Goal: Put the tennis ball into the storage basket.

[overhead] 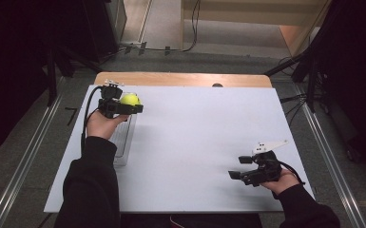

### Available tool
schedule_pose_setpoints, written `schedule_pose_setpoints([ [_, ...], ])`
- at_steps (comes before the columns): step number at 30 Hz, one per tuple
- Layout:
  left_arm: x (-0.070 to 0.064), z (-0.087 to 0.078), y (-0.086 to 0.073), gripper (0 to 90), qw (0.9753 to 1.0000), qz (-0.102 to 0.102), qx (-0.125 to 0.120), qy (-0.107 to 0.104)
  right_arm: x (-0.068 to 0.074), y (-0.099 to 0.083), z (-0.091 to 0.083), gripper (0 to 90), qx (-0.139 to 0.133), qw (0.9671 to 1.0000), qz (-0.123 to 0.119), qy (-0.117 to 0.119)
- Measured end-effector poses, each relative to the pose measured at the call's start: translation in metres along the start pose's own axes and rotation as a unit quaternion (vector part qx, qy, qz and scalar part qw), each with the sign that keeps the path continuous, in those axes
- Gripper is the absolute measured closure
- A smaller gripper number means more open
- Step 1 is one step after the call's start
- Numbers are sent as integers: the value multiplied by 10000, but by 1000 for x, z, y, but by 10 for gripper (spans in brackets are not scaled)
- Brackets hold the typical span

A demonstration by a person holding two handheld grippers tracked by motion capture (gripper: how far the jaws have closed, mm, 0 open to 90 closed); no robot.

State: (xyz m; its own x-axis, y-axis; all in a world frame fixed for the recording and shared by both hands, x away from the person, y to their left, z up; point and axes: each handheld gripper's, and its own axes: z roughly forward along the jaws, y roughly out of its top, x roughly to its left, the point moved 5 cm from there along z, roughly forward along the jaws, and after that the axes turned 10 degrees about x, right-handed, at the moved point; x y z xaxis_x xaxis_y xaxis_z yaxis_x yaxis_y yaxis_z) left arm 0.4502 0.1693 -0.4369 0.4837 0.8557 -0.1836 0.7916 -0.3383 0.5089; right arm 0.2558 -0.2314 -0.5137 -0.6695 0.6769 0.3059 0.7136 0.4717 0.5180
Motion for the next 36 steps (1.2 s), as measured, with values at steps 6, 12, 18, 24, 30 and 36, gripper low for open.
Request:
schedule_pose_setpoints([
  [6, 9, -3, -2, 258, 9999, -125, -55, 76, 0, 0, 0, 197, 11, 10000, 11, -4],
  [12, 18, -8, -4, 258, 9995, -227, -115, 188, 0, 0, 0, 197, 11, 10000, 12, -5],
  [18, 27, -11, -7, 258, 9988, -371, -169, 263, 1, 0, 0, 197, 30, 10000, 5, -13],
  [24, 33, -12, -9, 257, 9982, -433, -176, 381, 0, 0, 0, 197, 33, 10000, 5, -10],
  [30, 36, -10, -11, 257, 9978, -492, -179, 417, 1, 0, 0, 197, 25, 10000, 17, -10],
  [36, 38, -5, -13, 257, 9975, -530, -127, 460, 0, 0, 0, 197, 33, 10000, 12, -12],
])
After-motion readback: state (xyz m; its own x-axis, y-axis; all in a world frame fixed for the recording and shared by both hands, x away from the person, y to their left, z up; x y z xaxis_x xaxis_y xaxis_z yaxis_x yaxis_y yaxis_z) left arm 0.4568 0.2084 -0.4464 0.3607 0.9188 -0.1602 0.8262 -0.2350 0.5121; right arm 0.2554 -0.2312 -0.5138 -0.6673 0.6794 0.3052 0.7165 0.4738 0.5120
